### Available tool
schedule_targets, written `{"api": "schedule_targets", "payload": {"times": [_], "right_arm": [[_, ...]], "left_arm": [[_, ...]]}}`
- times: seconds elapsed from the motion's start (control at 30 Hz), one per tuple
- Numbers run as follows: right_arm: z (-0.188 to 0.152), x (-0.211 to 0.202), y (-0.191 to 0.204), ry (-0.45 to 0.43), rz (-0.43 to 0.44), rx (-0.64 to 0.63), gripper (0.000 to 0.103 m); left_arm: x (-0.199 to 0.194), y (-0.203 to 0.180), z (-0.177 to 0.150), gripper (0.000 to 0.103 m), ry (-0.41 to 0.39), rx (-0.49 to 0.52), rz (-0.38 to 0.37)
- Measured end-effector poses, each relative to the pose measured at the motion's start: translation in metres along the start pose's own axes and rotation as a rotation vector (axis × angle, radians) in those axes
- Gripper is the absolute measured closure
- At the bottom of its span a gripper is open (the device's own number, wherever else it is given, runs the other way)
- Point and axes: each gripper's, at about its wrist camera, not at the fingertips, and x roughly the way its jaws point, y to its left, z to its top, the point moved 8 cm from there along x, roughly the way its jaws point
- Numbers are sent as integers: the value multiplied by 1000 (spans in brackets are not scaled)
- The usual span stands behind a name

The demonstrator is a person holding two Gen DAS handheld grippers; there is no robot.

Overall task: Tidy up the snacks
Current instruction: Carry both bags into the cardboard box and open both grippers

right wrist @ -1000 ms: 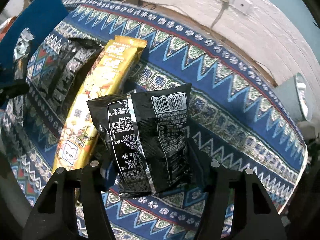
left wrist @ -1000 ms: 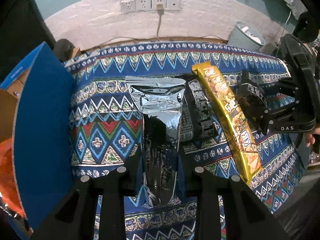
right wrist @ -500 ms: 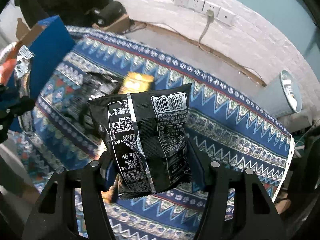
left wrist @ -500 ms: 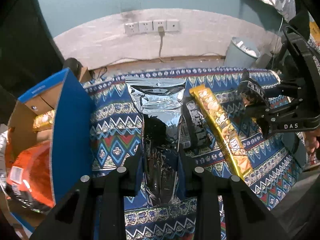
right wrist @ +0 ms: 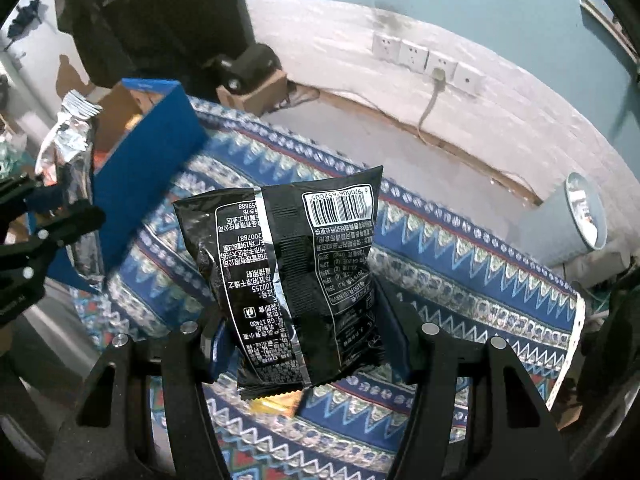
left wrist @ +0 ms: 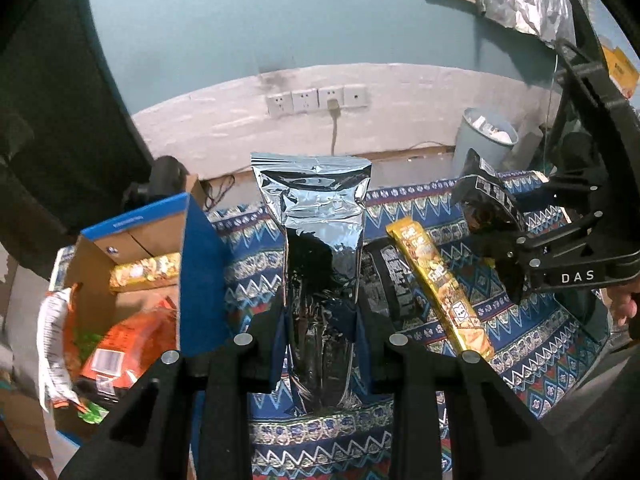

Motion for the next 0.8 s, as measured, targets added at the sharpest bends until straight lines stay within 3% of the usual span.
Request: {"api": "schedule_targets", "payload": {"times": [0.37,0.8], "right_arm": [[29,-24,37,-68,55,-16,42],[68,-36,83,-123,108,-55,42]], "left_arm": [[-28,14,15,74,-65,2,25],[-55,69,24,74,-111,-63,85]]}}
